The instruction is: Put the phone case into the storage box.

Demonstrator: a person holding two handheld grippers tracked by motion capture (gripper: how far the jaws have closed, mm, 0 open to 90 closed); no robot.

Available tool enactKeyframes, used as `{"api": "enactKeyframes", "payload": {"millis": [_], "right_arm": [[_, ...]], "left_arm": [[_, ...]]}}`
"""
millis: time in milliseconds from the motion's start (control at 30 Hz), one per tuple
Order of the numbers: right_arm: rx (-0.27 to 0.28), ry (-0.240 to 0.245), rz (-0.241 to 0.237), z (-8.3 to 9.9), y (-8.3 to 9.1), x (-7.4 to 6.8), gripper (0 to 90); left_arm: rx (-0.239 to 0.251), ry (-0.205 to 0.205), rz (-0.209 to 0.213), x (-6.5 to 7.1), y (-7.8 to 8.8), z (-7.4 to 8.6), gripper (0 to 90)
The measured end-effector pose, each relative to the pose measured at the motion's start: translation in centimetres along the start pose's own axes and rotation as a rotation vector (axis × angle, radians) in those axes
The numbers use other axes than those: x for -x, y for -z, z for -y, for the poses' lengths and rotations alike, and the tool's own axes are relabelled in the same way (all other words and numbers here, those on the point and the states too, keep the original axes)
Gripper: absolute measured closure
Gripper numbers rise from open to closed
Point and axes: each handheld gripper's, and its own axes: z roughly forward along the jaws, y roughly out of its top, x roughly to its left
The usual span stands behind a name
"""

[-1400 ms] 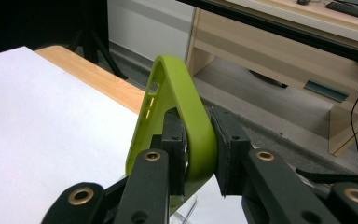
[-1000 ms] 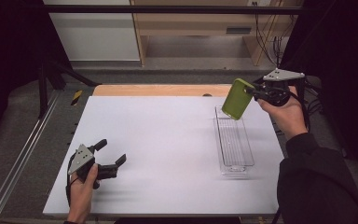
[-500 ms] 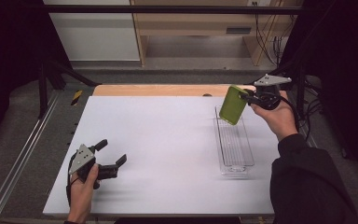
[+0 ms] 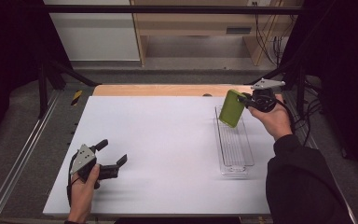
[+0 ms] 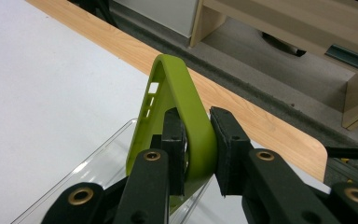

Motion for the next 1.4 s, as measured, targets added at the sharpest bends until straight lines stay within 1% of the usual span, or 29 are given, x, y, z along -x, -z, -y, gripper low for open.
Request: {"api": "enactKeyframes", "payload": {"millis": [100,200,300,400,600,767,1000,1267,1300,1367,1400], "right_arm": [[-0.006,0.005,0.0,0.2,-0.4,-0.1,76.3],[0.002,-0.006,-0.005,0.5,-0.9,-0.6,76.3],[-0.001,0.004,-0.004,0.5,-1.4,-0.9,76.3],[-0.009,0.007,0.0,0.5,-2.0,-1.1,76.3],[-0.022,0.011,0.009,0.6,-2.5,-1.1,76.2],[-0.02,0.02,0.013,0.6,-2.7,-1.2,76.2],[-0.013,0.023,0.032,0.6,-2.9,-1.3,75.9],[0.007,0.044,0.047,0.5,-3.2,-1.5,75.6],[0.006,0.038,0.049,0.5,-3.2,-1.6,75.5],[0.009,0.052,0.054,0.4,-3.3,-1.6,75.4],[0.011,0.052,0.055,0.4,-3.3,-1.7,75.4]], "left_arm": [[-0.001,0.001,-0.001,0.0,0.0,0.0,3.0],[0.0,0.0,-0.003,0.0,0.0,0.0,3.0],[-0.001,-0.003,-0.003,0.1,0.0,0.0,3.0],[-0.001,-0.004,-0.004,0.1,0.0,0.0,3.0],[-0.001,-0.003,-0.004,0.0,0.0,0.0,3.0],[-0.003,-0.004,-0.002,0.1,-0.1,0.0,3.0],[-0.002,-0.005,-0.006,0.1,0.0,0.0,3.1],[0.0,0.0,-0.009,0.0,0.0,0.0,3.1],[0.001,0.001,-0.009,0.0,0.1,0.0,3.1],[0.004,0.003,-0.011,0.0,0.1,0.0,3.1],[0.005,0.005,-0.012,-0.1,0.1,0.0,3.1]]}}
